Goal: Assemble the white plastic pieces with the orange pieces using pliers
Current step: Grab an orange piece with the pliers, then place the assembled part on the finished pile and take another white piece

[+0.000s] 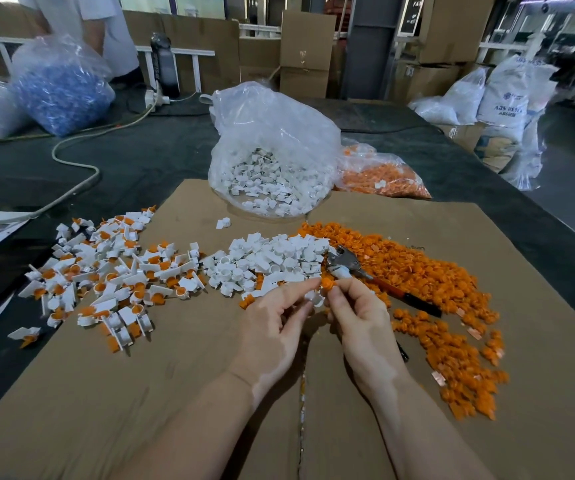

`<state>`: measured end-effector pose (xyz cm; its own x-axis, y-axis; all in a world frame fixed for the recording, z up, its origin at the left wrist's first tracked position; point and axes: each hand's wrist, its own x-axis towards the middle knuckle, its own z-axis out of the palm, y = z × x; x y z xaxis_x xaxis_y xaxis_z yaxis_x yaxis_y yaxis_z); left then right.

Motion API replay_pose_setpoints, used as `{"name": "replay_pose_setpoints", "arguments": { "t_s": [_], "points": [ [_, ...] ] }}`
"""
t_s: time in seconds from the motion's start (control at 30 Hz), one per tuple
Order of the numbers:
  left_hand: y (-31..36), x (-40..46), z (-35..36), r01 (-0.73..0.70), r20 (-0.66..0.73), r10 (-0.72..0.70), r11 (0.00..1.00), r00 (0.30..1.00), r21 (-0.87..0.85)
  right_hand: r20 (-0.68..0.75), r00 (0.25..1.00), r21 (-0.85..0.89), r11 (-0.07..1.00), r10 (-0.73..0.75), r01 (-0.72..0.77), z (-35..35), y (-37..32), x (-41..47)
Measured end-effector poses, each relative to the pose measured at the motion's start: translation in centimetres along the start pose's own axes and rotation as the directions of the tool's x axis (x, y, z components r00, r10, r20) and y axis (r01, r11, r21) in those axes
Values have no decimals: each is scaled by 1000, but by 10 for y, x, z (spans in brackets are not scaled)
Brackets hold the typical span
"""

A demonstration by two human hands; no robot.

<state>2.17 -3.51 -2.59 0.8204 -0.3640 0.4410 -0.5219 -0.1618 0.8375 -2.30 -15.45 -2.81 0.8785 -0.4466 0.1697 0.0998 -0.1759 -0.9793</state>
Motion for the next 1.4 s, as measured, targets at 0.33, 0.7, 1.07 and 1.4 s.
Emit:
{"name": "replay_pose_setpoints", "arguments": {
  "t_s": [0.33, 0.7, 1.07, 1.4],
  "points": [
    [2, 0, 0, 50, 0, -50, 999, 999, 9, -52, 998, -10, 999, -47, 47, 2, -3, -2],
    [-2, 6, -6, 336, 48, -334, 916, 941, -218, -83, 982, -402, 907, -172, 125, 12, 3, -9],
    [0, 6, -6, 332, 82, -323, 932, 943, -148, -4, 951, -585, 772, -309, 248, 12, 1, -12],
    [-3, 7, -10, 356, 100, -341, 893, 935, -276, -21, 923, -462, 823, -384, 331, 13, -2, -12]
  ]
}}
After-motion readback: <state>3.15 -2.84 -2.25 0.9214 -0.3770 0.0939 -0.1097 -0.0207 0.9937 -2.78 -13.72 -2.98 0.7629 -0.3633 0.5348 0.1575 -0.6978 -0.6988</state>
